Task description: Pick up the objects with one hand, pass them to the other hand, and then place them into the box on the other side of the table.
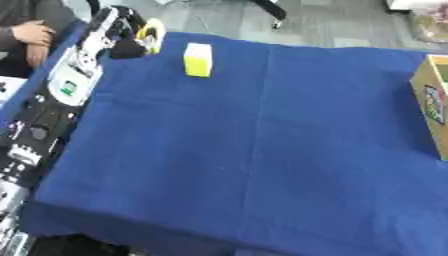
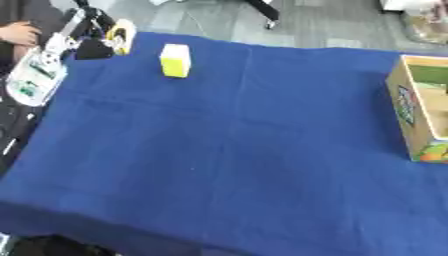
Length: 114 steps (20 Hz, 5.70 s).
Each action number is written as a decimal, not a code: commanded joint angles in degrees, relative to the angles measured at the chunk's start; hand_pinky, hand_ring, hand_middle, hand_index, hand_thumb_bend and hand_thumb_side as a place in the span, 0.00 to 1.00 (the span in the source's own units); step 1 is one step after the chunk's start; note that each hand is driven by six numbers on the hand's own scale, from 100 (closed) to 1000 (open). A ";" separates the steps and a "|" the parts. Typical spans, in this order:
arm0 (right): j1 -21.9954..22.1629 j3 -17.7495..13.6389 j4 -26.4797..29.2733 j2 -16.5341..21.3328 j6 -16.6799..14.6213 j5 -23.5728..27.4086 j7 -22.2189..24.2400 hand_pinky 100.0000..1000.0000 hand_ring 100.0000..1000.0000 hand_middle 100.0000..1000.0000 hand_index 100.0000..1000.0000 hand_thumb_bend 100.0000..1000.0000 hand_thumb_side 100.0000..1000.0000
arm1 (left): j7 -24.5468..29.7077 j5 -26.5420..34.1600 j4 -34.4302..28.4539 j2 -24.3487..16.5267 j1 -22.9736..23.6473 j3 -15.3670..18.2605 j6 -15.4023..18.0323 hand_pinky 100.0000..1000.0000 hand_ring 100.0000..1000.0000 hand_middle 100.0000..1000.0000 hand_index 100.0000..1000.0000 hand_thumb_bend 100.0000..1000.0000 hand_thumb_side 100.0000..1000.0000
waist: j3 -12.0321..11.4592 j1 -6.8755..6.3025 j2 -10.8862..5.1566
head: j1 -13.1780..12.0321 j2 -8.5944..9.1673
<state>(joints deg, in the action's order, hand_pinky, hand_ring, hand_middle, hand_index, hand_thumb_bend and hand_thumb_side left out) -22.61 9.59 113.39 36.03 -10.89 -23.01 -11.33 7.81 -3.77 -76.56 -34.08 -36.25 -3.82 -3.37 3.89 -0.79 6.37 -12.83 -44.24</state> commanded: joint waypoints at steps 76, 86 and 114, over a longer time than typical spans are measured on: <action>-21.84 18.55 1.20 -2.89 -18.91 -20.44 10.92 0.67 0.60 0.00 0.57 0.21 0.00 | 24.03 34.68 -29.39 5.39 -8.29 -22.20 -19.58 0.51 0.25 0.17 0.30 0.00 0.16 | -0.13 0.56 -1.33 | 6.40 0.12; -21.59 18.79 1.20 -3.25 -17.10 -21.36 7.79 0.65 0.57 0.00 0.39 0.04 0.00 | 23.66 34.76 -30.46 5.15 -8.45 -22.40 -20.01 0.52 0.26 0.18 0.31 0.00 0.15 | -0.01 0.48 -1.43 | 6.89 0.12; -18.25 16.21 1.20 0.89 -15.74 -21.59 2.26 0.64 0.56 0.00 0.36 0.00 0.00 | 14.61 28.39 -28.57 -0.04 -4.87 -10.93 -7.56 0.76 0.63 0.61 0.73 0.51 0.64 | 0.25 0.15 -1.56 | 8.79 0.12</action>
<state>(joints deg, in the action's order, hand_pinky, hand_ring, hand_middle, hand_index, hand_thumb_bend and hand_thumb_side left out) -40.20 26.90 113.92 35.26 -26.77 -44.28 -8.61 22.96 24.95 -104.76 -32.46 -40.43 -16.35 -11.83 4.19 -0.05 6.37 -4.33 -44.25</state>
